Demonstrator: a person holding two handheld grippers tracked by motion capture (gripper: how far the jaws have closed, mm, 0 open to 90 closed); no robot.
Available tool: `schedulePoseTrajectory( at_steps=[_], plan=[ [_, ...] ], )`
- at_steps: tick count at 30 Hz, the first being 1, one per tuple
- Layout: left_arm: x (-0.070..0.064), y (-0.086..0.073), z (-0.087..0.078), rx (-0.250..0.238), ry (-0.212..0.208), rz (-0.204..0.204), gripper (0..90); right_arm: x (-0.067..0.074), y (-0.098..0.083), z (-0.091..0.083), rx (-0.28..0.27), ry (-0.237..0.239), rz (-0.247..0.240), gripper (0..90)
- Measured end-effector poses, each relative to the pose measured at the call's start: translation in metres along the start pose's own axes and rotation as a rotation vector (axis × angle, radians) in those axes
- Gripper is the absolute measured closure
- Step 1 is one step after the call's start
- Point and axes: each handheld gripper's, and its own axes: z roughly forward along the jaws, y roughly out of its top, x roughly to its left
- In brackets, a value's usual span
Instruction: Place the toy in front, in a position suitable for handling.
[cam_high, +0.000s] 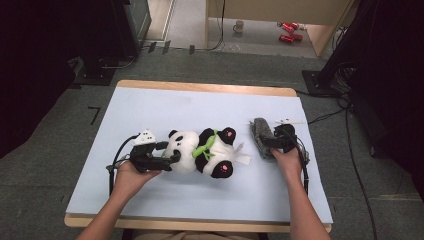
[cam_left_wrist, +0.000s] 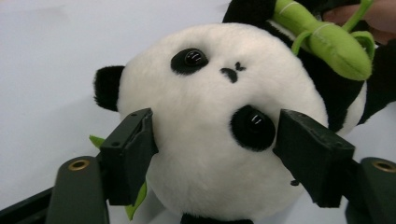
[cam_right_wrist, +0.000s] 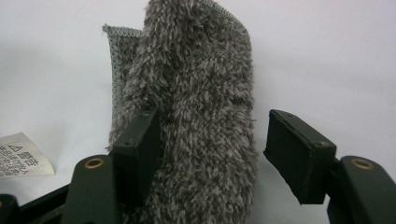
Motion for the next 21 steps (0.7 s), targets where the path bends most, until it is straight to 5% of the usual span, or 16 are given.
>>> schedulePoseTrajectory(
  at_steps=[8, 14, 21],
  plan=[
    [-0.008, -0.005, 0.005, 0.016, -0.035, 0.030, 17.8, 0.000, -0.002, 0.004, 0.014, 0.017, 0.004, 37.7],
    [-0.010, -0.014, 0.013, -0.040, -0.006, 0.036, 13.1, 0.002, -0.003, 0.006, 0.016, 0.030, 0.018, 43.0],
    [-0.009, -0.018, 0.015, -0.057, 0.003, 0.021, 22.7, 0.004, -0.002, 0.006, 0.024, 0.082, 0.020, 66.3]
  ],
)
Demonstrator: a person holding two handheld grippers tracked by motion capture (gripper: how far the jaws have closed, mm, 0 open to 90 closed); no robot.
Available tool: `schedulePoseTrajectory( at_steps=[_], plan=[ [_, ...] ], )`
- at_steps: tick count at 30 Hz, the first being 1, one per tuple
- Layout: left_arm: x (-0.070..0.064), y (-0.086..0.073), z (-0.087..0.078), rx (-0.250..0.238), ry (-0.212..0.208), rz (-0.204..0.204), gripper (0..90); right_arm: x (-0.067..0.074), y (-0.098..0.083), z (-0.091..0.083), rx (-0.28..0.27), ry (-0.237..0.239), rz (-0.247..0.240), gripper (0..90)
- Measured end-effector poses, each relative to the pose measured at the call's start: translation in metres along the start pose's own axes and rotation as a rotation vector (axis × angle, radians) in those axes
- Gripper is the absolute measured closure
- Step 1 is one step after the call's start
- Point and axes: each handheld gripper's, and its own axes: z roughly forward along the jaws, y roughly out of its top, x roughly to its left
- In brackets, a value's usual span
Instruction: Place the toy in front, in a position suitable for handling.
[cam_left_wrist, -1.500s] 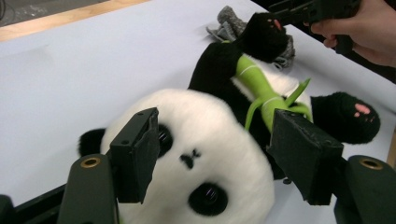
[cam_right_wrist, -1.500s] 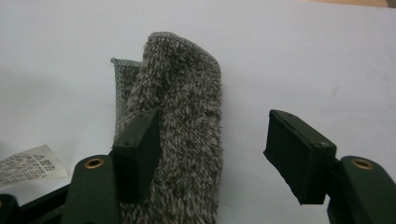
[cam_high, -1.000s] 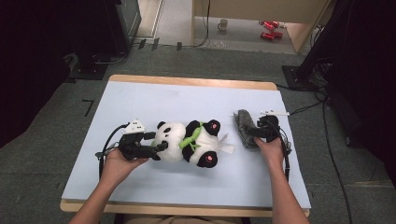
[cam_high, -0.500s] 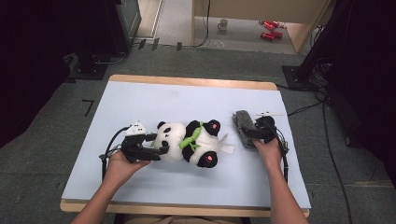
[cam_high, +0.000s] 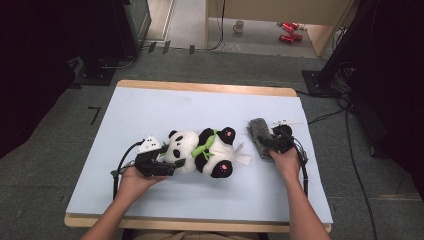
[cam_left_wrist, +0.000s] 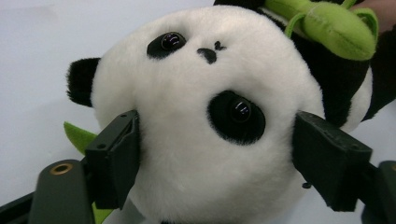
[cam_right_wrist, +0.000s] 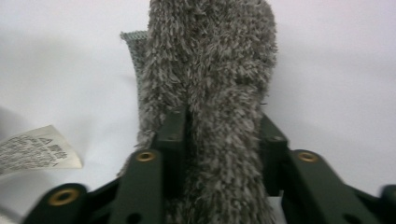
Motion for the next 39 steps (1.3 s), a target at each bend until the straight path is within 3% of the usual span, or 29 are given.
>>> schedulePoseTrajectory(
  at_steps=[2, 8, 16, 22, 23, 28, 37, 39],
  plan=[
    [0.000, 0.000, 0.000, 0.001, 0.000, 0.000, 25.0, 0.003, 0.002, -0.002, 0.013, -0.004, -0.006, 72.4],
    [0.001, 0.000, -0.001, 0.002, -0.004, 0.002, 24.9, 0.012, 0.009, -0.012, 0.068, -0.023, 0.015, 75.8],
    [0.002, 0.002, -0.001, 0.015, -0.005, -0.006, 25.2, 0.029, 0.024, -0.035, 0.055, 0.010, 0.005, 75.9],
    [0.002, 0.005, -0.001, 0.029, -0.002, -0.019, 24.5, 0.044, 0.044, -0.050, 0.053, 0.019, -0.025, 75.9],
    [0.002, 0.006, -0.001, 0.035, -0.001, -0.026, 24.3, 0.051, 0.054, -0.057, 0.050, 0.020, -0.047, 75.9],
    [0.001, 0.008, -0.001, 0.051, 0.002, -0.030, 24.0, 0.063, 0.075, -0.070, 0.042, 0.040, -0.064, 75.9],
    [0.001, 0.011, -0.002, 0.087, 0.007, -0.067, 22.8, 0.085, 0.098, -0.078, 0.052, 0.085, -0.078, 75.7],
    [-0.001, 0.013, -0.003, 0.103, 0.012, -0.055, 23.7, 0.092, 0.103, -0.077, 0.054, 0.099, -0.085, 75.7]
  ],
)
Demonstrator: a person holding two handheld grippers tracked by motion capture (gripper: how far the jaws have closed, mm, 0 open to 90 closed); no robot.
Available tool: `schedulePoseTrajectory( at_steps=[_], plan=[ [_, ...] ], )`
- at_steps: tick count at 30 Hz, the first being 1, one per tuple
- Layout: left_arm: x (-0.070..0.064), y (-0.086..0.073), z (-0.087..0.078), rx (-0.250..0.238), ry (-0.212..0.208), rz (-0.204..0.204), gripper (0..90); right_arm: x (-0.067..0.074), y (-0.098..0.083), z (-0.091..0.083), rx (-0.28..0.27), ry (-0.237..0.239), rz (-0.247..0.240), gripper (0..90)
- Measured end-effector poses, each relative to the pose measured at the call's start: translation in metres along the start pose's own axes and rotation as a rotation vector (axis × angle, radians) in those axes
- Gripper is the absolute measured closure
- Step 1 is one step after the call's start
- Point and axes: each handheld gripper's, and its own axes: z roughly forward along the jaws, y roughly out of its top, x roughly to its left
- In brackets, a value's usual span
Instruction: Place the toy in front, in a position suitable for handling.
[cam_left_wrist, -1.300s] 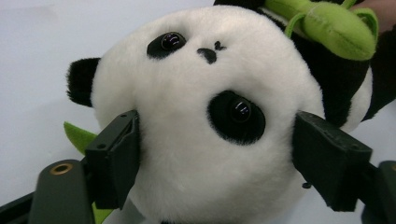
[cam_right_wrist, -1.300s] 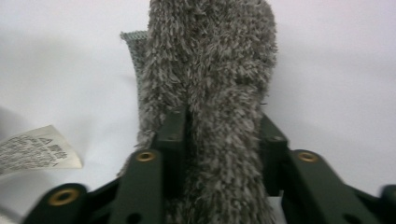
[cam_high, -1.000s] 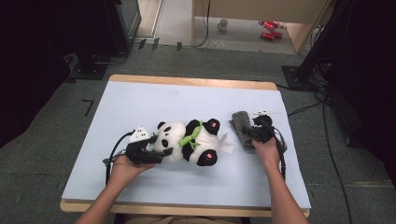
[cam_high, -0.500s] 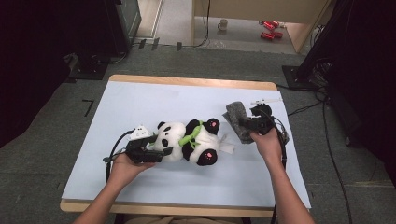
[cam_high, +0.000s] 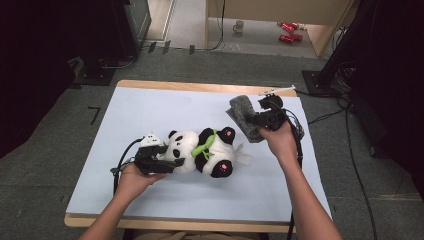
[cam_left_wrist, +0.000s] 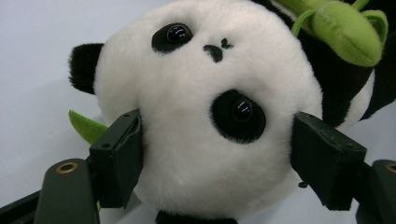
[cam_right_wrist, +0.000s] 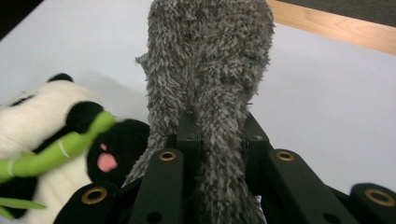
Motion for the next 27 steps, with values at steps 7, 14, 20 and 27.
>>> schedulePoseTrajectory(
  at_steps=[7, 14, 20, 27],
  plan=[
    [0.000, -0.001, 0.000, -0.011, -0.001, 0.009, 26.9, 0.032, 0.018, 0.005, -0.002, 0.065, -0.051, 75.4],
    [0.002, -0.003, 0.000, -0.029, -0.010, -0.002, 26.7, 0.063, 0.031, 0.023, 0.027, 0.102, -0.096, 75.3],
    [0.001, 0.000, 0.000, -0.018, 0.001, -0.008, 28.9, 0.083, 0.036, 0.039, 0.045, 0.123, -0.121, 74.5],
    [0.001, 0.001, 0.000, -0.015, 0.003, -0.006, 30.7, 0.108, 0.043, 0.062, 0.075, 0.174, -0.146, 75.0]
  ],
)
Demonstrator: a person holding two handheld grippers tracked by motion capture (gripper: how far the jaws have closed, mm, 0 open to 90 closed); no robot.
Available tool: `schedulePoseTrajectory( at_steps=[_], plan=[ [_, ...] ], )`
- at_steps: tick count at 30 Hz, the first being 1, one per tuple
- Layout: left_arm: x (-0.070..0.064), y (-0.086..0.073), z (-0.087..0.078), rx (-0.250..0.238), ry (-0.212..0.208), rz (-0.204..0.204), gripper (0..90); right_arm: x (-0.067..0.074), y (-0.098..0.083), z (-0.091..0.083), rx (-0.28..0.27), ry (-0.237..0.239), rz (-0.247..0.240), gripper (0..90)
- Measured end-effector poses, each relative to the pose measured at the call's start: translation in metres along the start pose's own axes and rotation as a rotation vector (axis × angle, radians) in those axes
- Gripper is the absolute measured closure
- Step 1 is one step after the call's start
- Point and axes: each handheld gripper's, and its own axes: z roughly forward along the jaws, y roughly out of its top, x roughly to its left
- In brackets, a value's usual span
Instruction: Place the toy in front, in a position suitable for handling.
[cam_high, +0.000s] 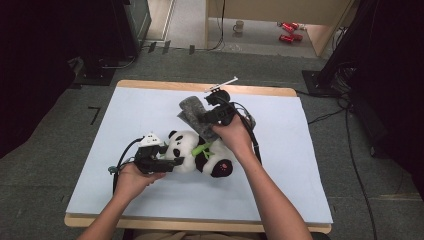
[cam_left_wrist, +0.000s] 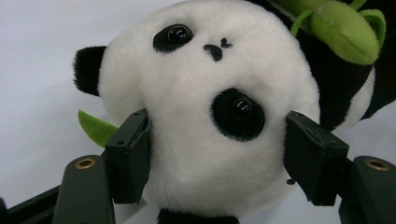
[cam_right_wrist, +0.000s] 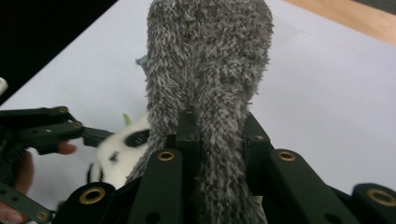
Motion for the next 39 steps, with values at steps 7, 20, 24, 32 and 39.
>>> schedulePoseTrajectory(
  at_steps=[7, 20, 24, 32, 39],
  plan=[
    [0.000, 0.000, 0.000, -0.006, 0.000, -0.001, 30.9, 0.024, 0.012, 0.025, 0.038, 0.040, -0.028, 75.0],
    [0.001, -0.001, 0.000, -0.010, 0.000, 0.008, 30.7, 0.051, 0.012, 0.078, 0.149, 0.099, -0.050, 75.4],
    [0.001, -0.001, 0.001, -0.001, 0.002, 0.006, 31.3, 0.045, 0.008, 0.082, 0.180, 0.067, -0.069, 75.6],
    [0.001, 0.000, 0.001, 0.007, -0.002, 0.002, 32.2, 0.028, 0.002, 0.074, 0.169, 0.026, -0.046, 75.7],
    [0.001, 0.000, 0.002, 0.003, -0.002, -0.005, 32.2, 0.010, -0.004, 0.063, 0.166, -0.026, -0.018, 75.9]
  ],
)
